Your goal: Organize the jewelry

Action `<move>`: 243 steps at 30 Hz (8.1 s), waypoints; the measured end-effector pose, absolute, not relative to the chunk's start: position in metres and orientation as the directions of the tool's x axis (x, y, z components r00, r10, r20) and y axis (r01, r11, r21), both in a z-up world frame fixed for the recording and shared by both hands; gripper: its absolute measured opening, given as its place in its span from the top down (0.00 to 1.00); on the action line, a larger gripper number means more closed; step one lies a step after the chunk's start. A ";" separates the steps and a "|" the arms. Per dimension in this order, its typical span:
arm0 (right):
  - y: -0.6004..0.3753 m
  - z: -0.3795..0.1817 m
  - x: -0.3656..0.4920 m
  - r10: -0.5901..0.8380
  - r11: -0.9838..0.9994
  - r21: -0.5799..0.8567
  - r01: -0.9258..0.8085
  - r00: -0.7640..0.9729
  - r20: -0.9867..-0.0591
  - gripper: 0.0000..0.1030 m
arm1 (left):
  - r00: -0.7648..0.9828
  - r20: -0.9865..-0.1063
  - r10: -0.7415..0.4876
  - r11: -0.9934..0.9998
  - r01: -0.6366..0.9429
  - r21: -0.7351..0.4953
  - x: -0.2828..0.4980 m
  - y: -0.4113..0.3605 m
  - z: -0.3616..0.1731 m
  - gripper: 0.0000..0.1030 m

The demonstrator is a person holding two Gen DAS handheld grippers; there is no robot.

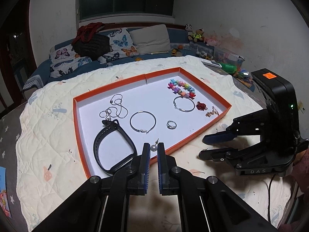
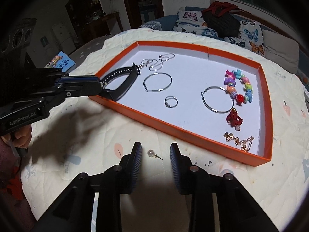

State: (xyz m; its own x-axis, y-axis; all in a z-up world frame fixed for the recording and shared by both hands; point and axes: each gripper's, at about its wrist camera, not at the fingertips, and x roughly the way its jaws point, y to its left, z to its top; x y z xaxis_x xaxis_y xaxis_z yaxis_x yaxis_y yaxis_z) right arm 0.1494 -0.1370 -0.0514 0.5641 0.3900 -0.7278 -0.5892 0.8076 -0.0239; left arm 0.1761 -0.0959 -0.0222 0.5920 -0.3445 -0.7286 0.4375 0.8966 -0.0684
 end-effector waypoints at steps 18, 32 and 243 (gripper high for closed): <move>-0.137 -0.054 0.142 0.439 0.764 0.016 -0.645 0.501 -0.746 0.24 | 0.583 -0.735 -0.347 0.900 0.428 -0.085 0.174 -0.094 -0.028 0.93; -0.125 -0.059 0.136 0.416 0.707 -0.011 -0.708 0.427 -0.803 0.00 | 0.578 -0.738 -0.349 0.900 0.425 -0.094 0.171 -0.093 -0.028 0.93; -0.215 -0.056 0.091 0.046 0.989 -0.079 -0.123 0.777 -0.628 0.00 | 0.619 -0.786 -0.002 0.997 0.058 0.043 0.096 -0.023 -0.041 0.00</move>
State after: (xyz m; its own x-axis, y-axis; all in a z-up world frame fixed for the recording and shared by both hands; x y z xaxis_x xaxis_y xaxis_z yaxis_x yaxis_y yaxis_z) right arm 0.0915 -0.2151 -0.0562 0.7767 0.0464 -0.6282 -0.1228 0.9893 -0.0788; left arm 0.0956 -0.0231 -0.0409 0.6188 -0.0022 -0.7856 0.0577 0.9974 0.0427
